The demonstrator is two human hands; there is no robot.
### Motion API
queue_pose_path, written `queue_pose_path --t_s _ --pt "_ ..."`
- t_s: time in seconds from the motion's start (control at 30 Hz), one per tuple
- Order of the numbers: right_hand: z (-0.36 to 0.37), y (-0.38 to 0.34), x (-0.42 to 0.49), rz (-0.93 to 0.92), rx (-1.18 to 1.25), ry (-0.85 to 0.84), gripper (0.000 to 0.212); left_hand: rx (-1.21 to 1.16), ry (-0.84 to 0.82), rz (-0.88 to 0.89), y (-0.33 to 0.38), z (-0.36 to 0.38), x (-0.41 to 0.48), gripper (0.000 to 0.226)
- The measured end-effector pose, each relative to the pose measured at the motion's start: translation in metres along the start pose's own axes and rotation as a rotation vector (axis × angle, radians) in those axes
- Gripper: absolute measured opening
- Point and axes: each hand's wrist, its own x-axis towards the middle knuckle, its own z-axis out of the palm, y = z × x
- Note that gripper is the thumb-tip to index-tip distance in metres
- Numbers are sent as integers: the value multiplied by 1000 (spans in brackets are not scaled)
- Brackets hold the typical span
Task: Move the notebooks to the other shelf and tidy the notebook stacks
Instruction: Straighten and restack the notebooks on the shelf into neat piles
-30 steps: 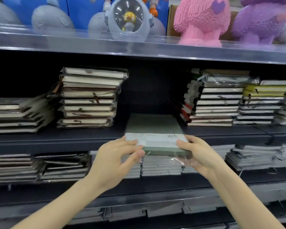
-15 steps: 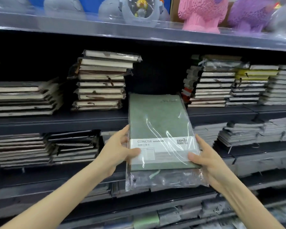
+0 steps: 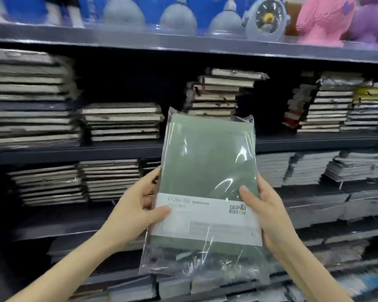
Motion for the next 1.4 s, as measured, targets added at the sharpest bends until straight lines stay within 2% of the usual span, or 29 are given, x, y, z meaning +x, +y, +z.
queue_pose_path --t_s 0.17,0.27,0.3,0.37,0.4,0.47,0.5,0.57,0.63,0.73,0.8,0.87,0.97,1.03,1.1,1.2,1.3,1.4 --pt "78 -26 32 -40 -25 -83 33 7 256 64 24 -62 -7 67" --pt "114 -38 66 -4 -86 -71 24 54 382 99 46 -87 6 48" --pt "125 -41 79 6 -102 -64 19 134 404 109 53 -95 13 40" --pt "145 -49 104 28 -129 -58 11 440 443 133 63 -112 26 15" --pt "154 -52 119 48 -129 -42 11 622 448 152 66 -118 30 19" --pt "172 -59 151 84 -143 -38 4 924 431 200 67 -127 41 56" --pt "175 -61 164 112 -148 -55 22 1068 414 260 65 -125 47 64" --pt "179 -67 181 180 -167 -138 50 1344 357 338 59 -124 64 65" --pt "183 -73 198 254 -82 -141 57 1424 361 349 53 -130 88 59" --pt "169 -70 203 264 -8 -121 57 1476 377 293 49 -144 123 52" --pt "146 -61 189 207 -128 -46 52 1526 404 270 43 -152 140 50" --pt "123 -55 172 51 -283 111 44 1537 427 238 39 -158 154 45" --pt "88 -53 160 -135 -347 353 35 1480 499 209 43 -155 167 24" --pt "65 -56 162 -179 -313 479 32 1454 541 285 46 -141 172 37" --pt "43 -63 173 -174 -220 572 32 1312 524 438 52 -113 171 49" --pt "11 -77 193 -127 -95 626 41 903 404 575 65 -63 166 44" --pt "-16 -93 212 -71 42 578 57 655 317 513 73 -24 185 47" --pt "-35 -108 228 -67 102 478 59 540 287 463 80 2 214 51"
